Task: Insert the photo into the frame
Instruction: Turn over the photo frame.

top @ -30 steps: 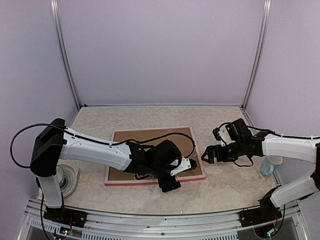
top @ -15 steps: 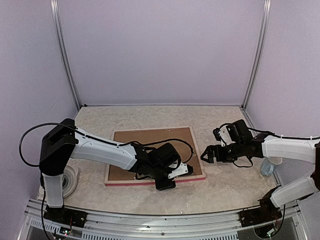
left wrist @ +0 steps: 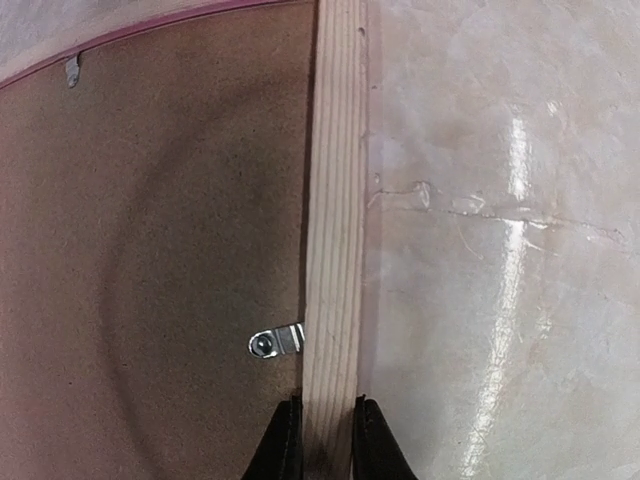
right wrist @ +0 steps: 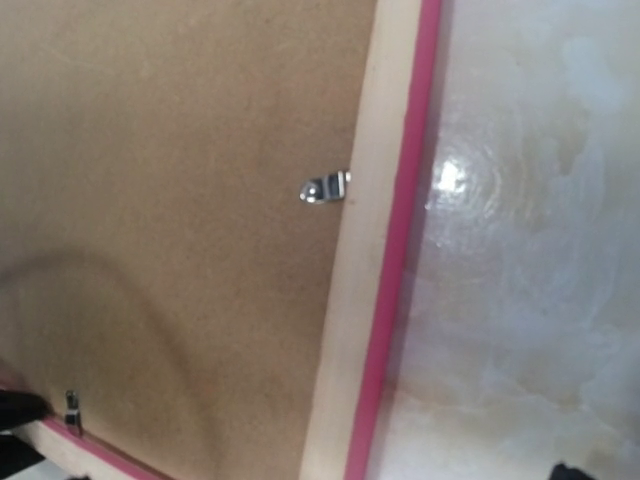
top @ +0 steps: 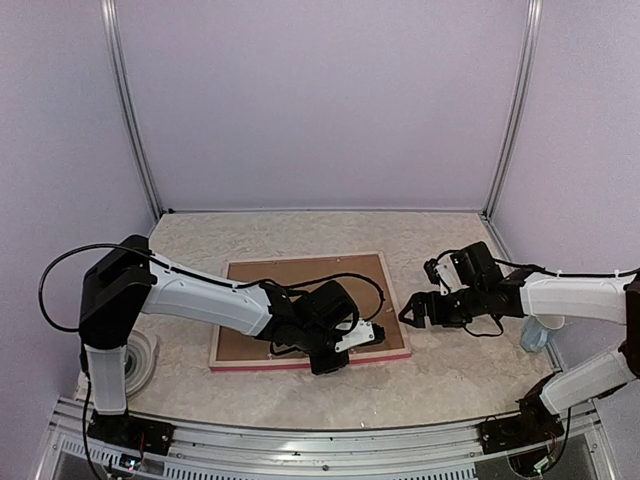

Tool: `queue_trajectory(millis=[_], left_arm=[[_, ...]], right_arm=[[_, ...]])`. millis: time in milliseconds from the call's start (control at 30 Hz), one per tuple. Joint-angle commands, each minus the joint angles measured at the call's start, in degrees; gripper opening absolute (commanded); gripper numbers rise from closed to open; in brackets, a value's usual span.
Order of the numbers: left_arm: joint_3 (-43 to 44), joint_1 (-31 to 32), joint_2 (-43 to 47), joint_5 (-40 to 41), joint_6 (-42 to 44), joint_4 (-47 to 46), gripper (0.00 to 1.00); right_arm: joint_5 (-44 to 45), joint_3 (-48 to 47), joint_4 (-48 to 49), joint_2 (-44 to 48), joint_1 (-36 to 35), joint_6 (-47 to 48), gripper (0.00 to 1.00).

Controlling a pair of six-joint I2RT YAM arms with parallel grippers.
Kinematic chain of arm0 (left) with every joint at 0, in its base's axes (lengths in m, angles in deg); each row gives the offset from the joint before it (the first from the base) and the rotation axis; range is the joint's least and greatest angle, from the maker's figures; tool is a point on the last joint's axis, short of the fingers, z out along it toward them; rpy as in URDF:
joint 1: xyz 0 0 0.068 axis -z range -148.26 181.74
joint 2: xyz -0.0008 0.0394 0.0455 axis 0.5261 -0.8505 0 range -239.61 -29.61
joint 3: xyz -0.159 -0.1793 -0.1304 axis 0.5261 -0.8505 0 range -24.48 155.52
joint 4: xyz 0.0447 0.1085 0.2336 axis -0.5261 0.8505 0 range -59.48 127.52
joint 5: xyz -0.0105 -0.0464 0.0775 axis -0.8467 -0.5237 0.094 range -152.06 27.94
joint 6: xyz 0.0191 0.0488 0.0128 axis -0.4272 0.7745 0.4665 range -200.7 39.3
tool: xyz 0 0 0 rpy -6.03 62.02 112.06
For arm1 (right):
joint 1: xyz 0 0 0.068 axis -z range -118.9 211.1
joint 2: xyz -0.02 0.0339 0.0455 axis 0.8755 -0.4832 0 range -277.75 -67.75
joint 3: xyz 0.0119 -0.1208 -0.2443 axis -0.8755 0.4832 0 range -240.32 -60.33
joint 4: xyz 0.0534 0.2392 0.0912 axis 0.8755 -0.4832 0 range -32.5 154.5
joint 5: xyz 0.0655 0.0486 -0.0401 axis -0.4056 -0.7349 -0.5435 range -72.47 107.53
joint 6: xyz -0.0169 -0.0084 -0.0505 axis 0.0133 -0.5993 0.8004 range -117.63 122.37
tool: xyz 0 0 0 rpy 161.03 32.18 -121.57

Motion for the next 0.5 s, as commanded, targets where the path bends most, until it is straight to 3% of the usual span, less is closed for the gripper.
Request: queue_trajectory(millis=[0, 133, 467], left_arm=[[-0.7, -0.5, -1.8, 0.1, 0.1, 1.1, 0.1], [-0.4, -0.6, -1.3, 0.1, 0.3, 1.0, 0.0], [1.3, -0.6, 1.1, 1.4, 0.8, 1.2, 0.0]], right_arm=[[-1.8, 1.5, 2.7, -1.4, 0.7, -1.3, 0.99], [-4.8, 2.8, 5.6, -3.0, 1.3, -2.6, 0.99], [-10.6, 5.0, 12.1, -6.5, 2.3, -5.5, 0.99]])
